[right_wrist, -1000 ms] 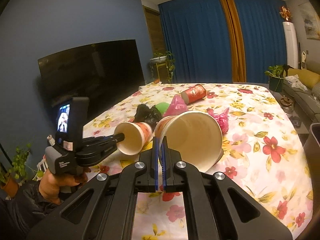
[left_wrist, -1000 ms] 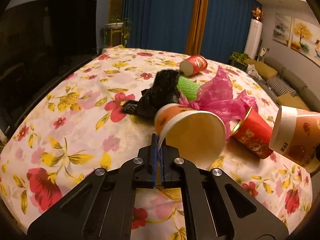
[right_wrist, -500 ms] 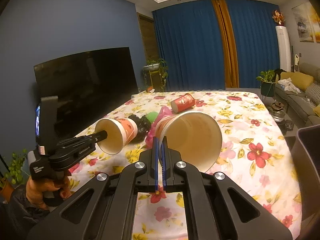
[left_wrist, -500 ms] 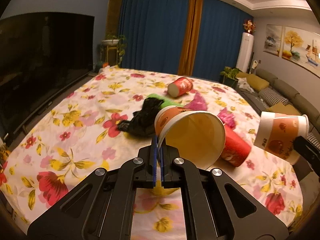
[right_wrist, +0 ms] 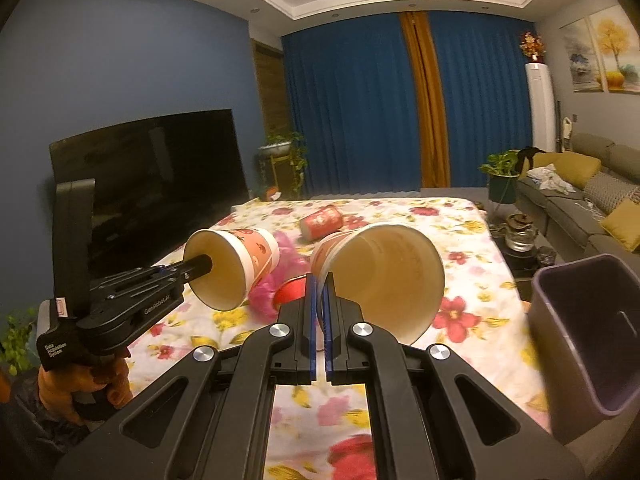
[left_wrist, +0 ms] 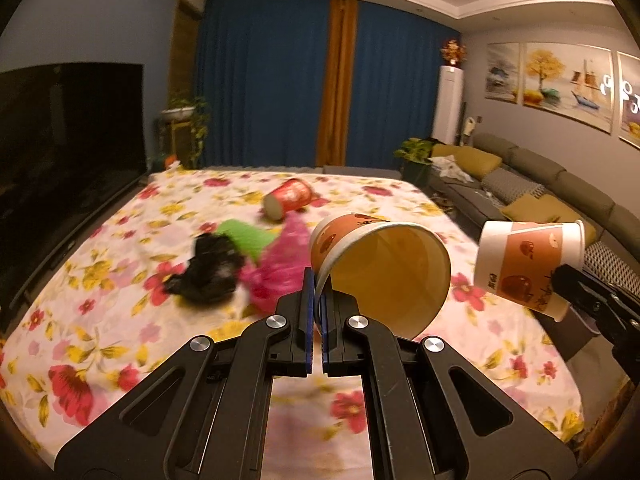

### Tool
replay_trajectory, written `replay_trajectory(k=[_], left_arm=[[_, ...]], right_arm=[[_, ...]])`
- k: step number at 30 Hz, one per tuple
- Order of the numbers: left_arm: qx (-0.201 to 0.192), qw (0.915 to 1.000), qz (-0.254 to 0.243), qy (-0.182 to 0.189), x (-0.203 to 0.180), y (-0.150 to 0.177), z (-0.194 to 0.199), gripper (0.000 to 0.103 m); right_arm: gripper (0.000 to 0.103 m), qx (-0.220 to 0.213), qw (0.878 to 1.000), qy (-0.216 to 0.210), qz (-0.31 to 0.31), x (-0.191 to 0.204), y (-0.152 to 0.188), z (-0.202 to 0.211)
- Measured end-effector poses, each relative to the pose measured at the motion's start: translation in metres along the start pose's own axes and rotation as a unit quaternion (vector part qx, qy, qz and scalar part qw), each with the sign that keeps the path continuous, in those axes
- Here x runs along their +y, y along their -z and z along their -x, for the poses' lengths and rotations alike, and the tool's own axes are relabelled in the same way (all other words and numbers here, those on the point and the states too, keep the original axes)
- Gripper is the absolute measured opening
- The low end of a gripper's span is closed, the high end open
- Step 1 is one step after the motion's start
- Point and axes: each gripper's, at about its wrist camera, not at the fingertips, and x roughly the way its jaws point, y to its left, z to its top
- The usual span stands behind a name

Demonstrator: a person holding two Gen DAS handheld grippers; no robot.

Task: Collect trash
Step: 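Carry both held paper cups over the grey bin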

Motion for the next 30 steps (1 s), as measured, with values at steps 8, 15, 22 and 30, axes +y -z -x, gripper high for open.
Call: replay_trajectory(k=[8, 15, 22, 30], left_arm=[[-0.013, 0.9984, -0.038, 0.041, -0.058, -0.009, -0.004, 0.002], [-0.019, 0.9954, -0.061, 0.071, -0.103, -0.014, -0.012, 0.002], [-0.021, 0.9919, -0.075, 0.1, -0.143, -0.017, -0.022, 0.002], [-0.023, 0.987, -0.095, 0.128, -0.181, -0.018, -0.031, 0.002]], right_arm=[[0.004, -0.015, 0.999, 0.037, -0.008, -0.032, -0.003, 0.022], [0.004, -0.026, 0.997, 0.071, -0.021, -0.064, -0.005, 0.04], [0.004, -0.033, 0.994, 0.102, -0.032, -0.091, -0.004, 0.056], [0.004, -0.042, 0.988, 0.14, -0.048, -0.121, -0.001, 0.07]])
